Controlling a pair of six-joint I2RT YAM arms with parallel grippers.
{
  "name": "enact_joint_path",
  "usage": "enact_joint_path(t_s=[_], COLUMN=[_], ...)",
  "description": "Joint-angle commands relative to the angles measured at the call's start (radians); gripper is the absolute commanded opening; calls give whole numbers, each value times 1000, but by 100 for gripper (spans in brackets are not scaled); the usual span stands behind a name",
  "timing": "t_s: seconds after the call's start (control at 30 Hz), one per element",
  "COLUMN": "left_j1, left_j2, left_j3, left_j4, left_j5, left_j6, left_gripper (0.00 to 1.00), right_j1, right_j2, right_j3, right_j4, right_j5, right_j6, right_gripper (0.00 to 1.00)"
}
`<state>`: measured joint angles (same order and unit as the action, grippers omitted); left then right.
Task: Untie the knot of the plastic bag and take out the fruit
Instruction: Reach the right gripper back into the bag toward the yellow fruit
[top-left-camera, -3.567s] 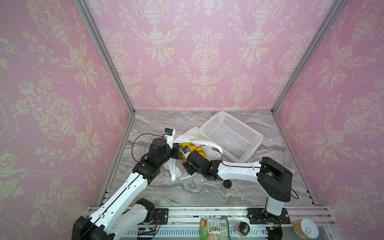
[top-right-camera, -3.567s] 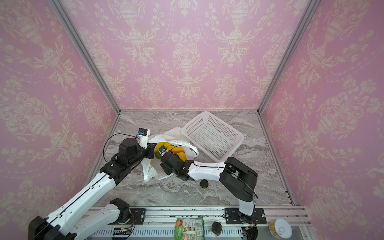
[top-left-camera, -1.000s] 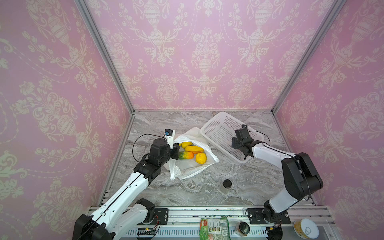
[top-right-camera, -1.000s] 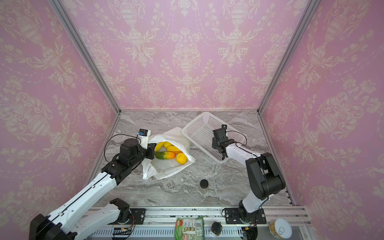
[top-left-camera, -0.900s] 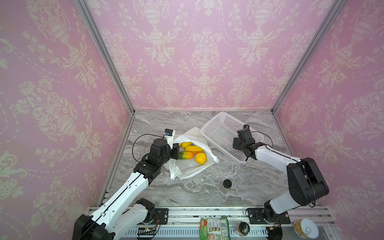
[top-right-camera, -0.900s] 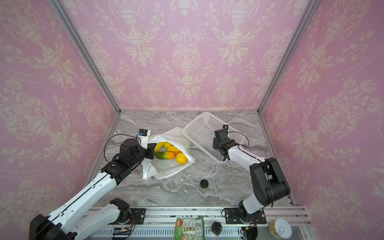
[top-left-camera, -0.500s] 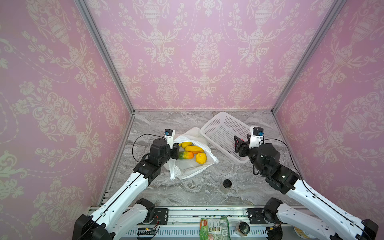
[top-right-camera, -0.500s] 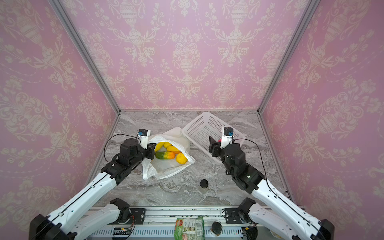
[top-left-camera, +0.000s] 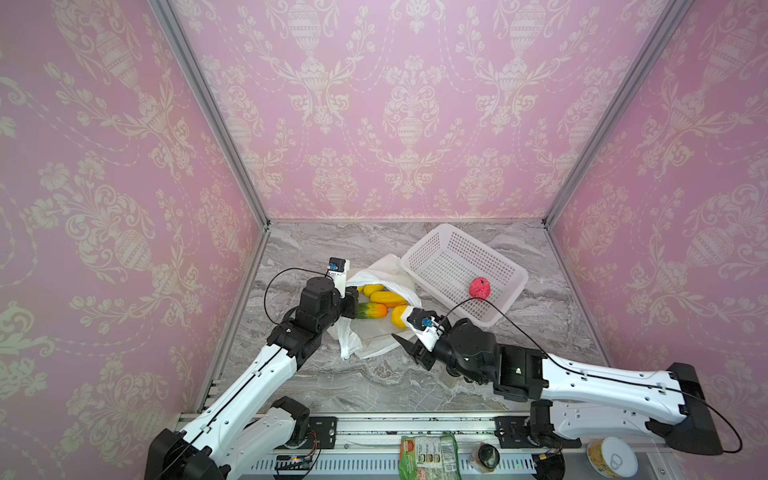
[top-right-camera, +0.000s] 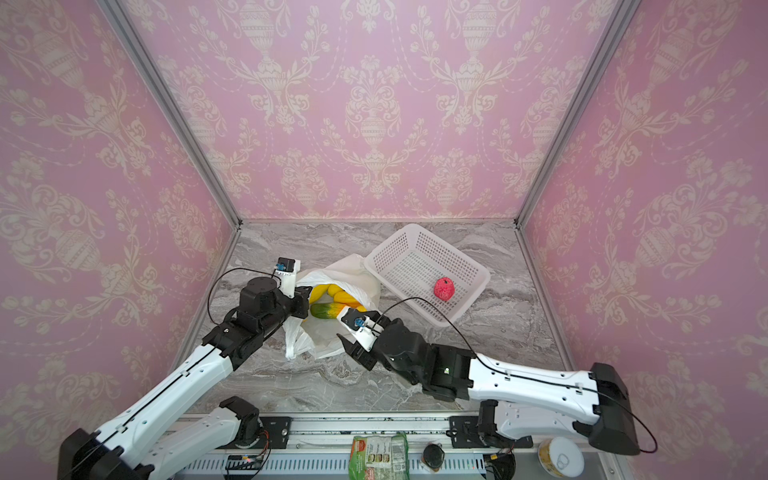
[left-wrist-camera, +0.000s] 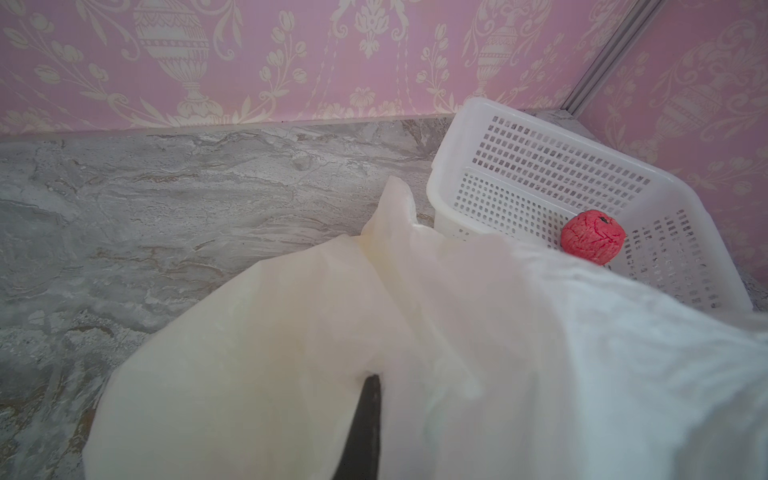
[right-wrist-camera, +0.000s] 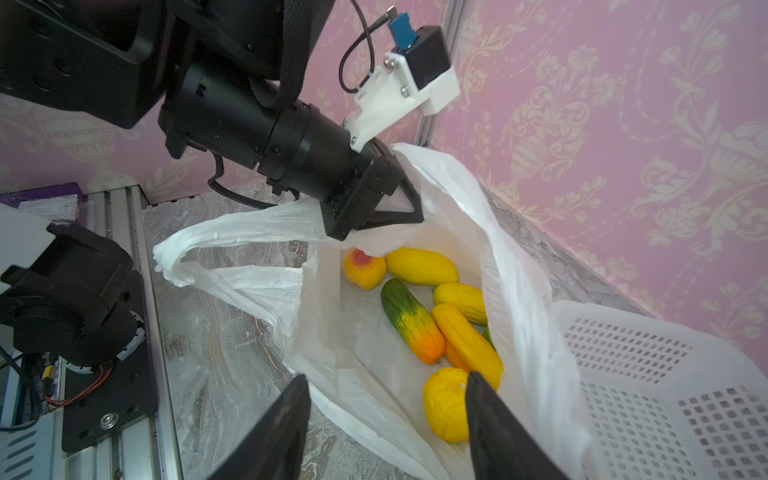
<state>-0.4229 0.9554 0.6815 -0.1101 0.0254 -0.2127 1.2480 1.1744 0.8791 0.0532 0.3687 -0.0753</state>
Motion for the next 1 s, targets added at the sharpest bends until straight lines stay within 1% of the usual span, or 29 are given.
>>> enact_joint_path(t_s=[0.0,0.07,0.17,0.23,0.33,0.4,0.47,0.57,0.63,0.7,0.8,0.97], left_j1=[-4,-4,-4,-4,-4,-4,-4,-4,-4,-4,-4,-4], left_j2=[-4,-9,-21,-24,-20,-18,-19,-21,-16,-9,-6,1], left_j3=[-19,-19,-22,-28,-28,-25,-22,-28,-30,-26,-21,-23], left_j4=[10,5,9,18,18,14,12,19,21,17,13,23], left_j5=[-17,-21,-18,-13,-14,-13,-11,-7,-8,-10,-12,-10], left_j6=[-16,-16,-19,-19,-19,-19,-18,-19,-20,-19,-19,-19], left_gripper=[1,0,1,2,1,1,1,2,2,1,1,1], right_j1=[0,-13,-72,-112,-150,-169,-186,-204,-208,-220,-241,-243], right_j2=[120,172,222,253,325,386,438,496,531,563,596,636], right_j3=[52,41,14,-22,-58,-50,-26,20,33,42,76,138], right_j4=[39,86,135,190,271,290,284,245,249,259,223,148], right_j5=[-26,-21,-87,-105,-84,-66,-49,-33,-9,2,27,188], right_j6=[-37,-30,25,50,62,72,85,98,99,114,151,182], right_gripper=[55,55,55,56,57,57,61,62,63,66,75,85])
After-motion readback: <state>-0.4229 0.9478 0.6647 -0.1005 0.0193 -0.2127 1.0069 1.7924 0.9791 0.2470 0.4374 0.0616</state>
